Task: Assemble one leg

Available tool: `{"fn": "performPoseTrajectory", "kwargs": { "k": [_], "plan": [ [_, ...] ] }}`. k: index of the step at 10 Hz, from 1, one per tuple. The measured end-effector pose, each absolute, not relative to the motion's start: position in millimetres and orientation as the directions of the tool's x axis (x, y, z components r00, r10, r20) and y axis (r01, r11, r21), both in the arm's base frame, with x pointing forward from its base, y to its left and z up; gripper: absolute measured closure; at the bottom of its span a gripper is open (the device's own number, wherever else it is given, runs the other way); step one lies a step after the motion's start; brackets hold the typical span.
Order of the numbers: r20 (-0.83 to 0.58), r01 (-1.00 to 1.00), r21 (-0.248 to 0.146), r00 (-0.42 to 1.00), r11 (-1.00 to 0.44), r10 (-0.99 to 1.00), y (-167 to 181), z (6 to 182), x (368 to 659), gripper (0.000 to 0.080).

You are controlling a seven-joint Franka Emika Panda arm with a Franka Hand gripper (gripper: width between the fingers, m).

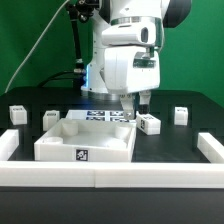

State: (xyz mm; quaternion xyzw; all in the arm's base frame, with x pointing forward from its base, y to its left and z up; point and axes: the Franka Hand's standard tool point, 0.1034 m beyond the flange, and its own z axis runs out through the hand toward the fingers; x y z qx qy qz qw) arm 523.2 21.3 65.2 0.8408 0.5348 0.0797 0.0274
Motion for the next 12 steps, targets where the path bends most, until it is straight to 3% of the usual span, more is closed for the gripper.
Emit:
{"fn": "performPoseTrajectory", "kwargs": {
  "k": [3,4,5,7,12],
  "plan": [
    [0.093,0.921,0.149,0.348,-0.359,0.933,17,68.0,520,0.015],
    [0.083,0.939,0.168,0.29,-0.3,0.953,6,59.0,512,0.015],
    [0.067,0.952,0.158,0.254,-0.262,0.965,1,45.7,503,0.015],
    [0.04,0.969,0.184,0.161,-0.166,0.986,-2,48.4,501,0.015],
    [0.037,0.967,0.185,0.17,-0.174,0.985,-6,49.0,501,0.015]
  ]
}}
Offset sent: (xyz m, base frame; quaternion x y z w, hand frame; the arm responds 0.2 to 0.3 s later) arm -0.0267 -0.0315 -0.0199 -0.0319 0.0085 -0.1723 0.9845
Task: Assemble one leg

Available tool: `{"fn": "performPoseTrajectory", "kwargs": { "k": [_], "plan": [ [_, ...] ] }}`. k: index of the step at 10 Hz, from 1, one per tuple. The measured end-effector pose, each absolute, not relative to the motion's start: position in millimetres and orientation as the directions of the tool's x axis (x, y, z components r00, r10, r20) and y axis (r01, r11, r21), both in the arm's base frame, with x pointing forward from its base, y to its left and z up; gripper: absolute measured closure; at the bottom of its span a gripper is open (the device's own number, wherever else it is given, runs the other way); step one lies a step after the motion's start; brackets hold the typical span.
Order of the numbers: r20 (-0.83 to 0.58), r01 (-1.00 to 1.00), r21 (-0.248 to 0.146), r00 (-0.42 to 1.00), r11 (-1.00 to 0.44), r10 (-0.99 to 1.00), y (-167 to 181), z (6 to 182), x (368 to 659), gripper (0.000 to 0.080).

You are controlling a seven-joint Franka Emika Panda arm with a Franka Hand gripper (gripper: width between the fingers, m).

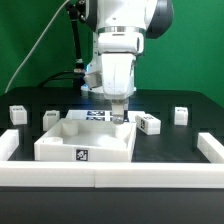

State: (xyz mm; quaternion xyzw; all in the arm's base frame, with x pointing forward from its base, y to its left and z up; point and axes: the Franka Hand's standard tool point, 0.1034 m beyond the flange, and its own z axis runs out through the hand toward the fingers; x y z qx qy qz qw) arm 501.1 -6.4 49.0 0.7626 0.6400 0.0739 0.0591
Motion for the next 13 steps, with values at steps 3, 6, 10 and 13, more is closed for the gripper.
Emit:
{"fn": "performPoseTrajectory", "kwargs": {
  "k": [3,6,10,13],
  "plan": [
    [0.006,0.969,0.135,0.206,-0.205,0.979,-20,57.2,485,0.015],
    [-0.013,0.969,0.122,0.22,-0.217,0.975,-37,64.8,478,0.015],
    [-0.011,0.965,0.104,0.244,-0.242,0.97,-33,56.4,472,0.015],
    [-0.013,0.961,0.058,0.271,-0.27,0.963,-27,34.7,455,0.015]
  ]
}}
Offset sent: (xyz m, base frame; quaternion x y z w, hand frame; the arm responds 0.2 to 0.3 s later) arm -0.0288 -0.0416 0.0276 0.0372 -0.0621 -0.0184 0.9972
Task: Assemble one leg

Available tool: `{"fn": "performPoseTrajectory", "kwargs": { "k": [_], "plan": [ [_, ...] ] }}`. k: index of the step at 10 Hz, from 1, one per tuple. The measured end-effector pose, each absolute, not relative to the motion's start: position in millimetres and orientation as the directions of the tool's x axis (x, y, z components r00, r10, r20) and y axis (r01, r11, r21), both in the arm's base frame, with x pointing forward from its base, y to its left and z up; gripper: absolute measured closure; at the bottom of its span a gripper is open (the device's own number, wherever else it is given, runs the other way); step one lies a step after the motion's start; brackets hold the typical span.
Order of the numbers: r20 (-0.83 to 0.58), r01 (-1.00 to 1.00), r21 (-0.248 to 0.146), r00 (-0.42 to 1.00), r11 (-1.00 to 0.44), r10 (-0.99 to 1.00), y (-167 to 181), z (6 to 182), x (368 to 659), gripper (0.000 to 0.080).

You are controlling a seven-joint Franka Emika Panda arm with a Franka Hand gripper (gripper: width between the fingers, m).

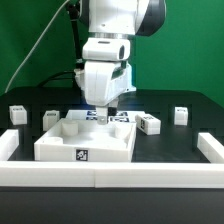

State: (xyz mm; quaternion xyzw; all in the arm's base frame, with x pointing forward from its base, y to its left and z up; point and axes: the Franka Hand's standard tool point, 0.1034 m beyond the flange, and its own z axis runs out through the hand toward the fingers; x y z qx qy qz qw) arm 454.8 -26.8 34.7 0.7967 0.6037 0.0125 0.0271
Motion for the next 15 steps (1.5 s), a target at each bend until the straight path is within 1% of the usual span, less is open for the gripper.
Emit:
{"fn": "performPoseTrajectory", "kwargs": {
  "k": [2,4,5,6,7,8,9,10,11,12,15],
  "plan": [
    [-0.015,0.962,0.037,0.273,-0.272,0.962,-31,22.5,448,0.015],
    [-0.009,0.96,0.036,0.277,-0.277,0.961,-36,13.0,445,0.015],
    [-0.007,0.96,0.038,0.278,-0.277,0.961,-36,12.8,445,0.0172],
    [-0.007,0.96,0.037,0.278,-0.277,0.961,-36,12.7,445,0.0172],
    [-0.007,0.96,0.037,0.278,-0.277,0.961,-36,12.6,445,0.034],
    [-0.008,0.96,0.037,0.278,-0.277,0.961,-36,12.5,445,0.034],
    [-0.008,0.96,0.037,0.278,-0.277,0.961,-36,12.4,445,0.0536],
    [-0.008,0.96,0.037,0.278,-0.277,0.961,-36,12.4,445,0.0672],
    [-0.008,0.96,0.036,0.278,-0.278,0.96,-36,12.2,445,0.0672],
    [-0.008,0.96,0.035,0.279,-0.279,0.96,-36,12.1,445,0.0741],
    [-0.008,0.96,0.035,0.279,-0.279,0.96,-36,12.1,445,0.0741]
  ]
}}
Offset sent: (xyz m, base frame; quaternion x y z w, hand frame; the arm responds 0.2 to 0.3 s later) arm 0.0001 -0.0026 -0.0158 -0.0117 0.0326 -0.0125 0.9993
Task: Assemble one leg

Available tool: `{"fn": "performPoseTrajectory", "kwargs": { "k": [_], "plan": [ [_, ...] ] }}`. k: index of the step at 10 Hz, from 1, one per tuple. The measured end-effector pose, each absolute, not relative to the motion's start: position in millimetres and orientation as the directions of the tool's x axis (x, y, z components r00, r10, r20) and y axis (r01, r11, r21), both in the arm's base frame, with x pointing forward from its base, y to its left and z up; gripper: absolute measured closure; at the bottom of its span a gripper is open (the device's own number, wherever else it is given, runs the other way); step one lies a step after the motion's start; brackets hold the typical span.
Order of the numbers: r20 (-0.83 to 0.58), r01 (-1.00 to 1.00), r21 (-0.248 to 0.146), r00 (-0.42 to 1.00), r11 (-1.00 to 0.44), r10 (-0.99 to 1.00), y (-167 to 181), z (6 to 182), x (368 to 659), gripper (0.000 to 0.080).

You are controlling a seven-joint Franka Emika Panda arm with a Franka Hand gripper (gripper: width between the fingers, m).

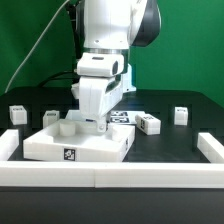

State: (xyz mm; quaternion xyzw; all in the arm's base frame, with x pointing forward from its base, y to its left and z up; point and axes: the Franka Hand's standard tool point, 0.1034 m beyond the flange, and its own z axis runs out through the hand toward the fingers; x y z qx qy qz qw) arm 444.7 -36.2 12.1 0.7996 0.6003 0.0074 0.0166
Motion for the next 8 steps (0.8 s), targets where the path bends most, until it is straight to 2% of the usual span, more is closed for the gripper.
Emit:
{"fn": "performPoseTrajectory", "kwargs": {
  "k": [1,2,3,5,6,8],
  "plan": [
    [-0.008,0.96,0.035,0.279,-0.279,0.96,-36,12.1,445,0.0741],
    [-0.018,0.975,0.02,0.22,-0.219,0.975,-40,12.1,444,0.0741],
    [-0.033,0.992,-0.017,0.126,-0.127,0.991,-49,13.6,447,0.0741],
    [-0.036,0.996,-0.061,-0.061,0.059,0.997,-54,17.8,457,0.0741],
    [-0.034,0.992,-0.069,-0.109,0.107,0.993,-50,17.7,461,0.0741],
    [-0.033,0.993,-0.062,-0.107,0.104,0.994,-49,18.3,463,0.074]
  ]
}}
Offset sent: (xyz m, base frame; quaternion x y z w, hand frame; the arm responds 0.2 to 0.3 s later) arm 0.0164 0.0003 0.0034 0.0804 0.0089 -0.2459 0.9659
